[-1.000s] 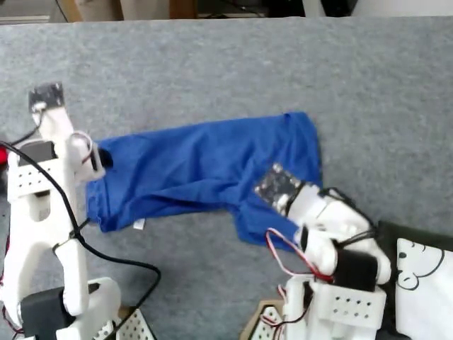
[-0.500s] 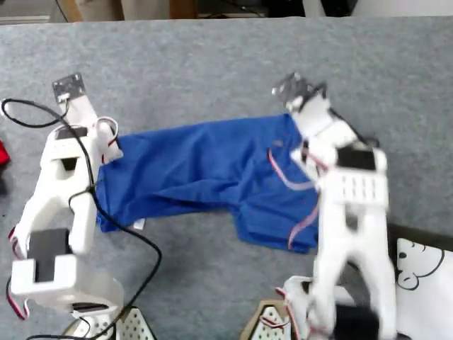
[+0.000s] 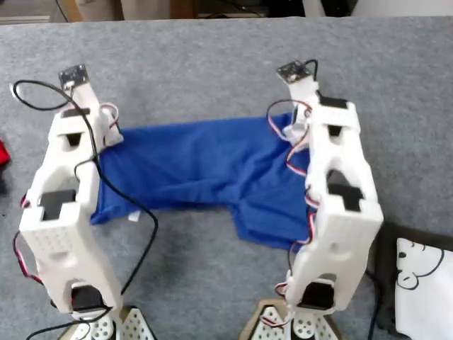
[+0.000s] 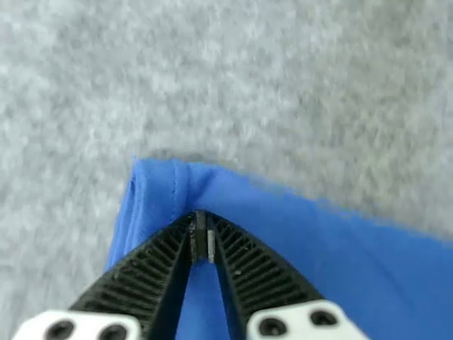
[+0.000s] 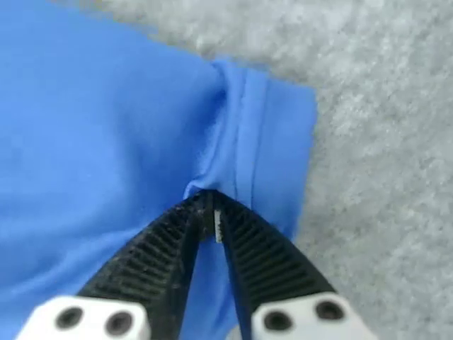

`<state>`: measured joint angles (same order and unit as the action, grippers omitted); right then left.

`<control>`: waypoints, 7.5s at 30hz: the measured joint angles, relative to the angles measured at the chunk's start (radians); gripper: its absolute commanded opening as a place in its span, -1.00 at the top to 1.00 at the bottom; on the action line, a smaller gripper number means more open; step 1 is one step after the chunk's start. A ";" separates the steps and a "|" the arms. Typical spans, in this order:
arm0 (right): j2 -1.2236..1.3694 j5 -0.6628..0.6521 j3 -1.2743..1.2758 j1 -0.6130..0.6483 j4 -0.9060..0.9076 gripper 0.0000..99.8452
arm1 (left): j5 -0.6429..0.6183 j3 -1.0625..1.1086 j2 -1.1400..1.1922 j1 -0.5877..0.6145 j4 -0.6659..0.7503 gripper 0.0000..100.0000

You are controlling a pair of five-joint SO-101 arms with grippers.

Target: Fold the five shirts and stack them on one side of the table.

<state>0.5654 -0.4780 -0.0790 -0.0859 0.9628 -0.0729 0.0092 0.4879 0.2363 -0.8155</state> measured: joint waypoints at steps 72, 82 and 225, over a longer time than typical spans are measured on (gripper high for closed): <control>0.279 -0.063 -1.372 0.006 0.809 0.99 | 0.120 -1.128 0.287 -0.051 -0.934 0.96; 0.000 -0.118 -1.025 0.023 0.809 0.99 | 0.120 -0.347 -0.239 -0.084 -0.726 0.96; -0.875 -0.180 0.635 0.215 0.327 0.98 | 0.157 -0.287 -0.157 0.084 -0.586 0.96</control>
<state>-0.3092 -0.6575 0.5562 0.1289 1.2896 0.0836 -0.2777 0.3314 0.3207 -1.4016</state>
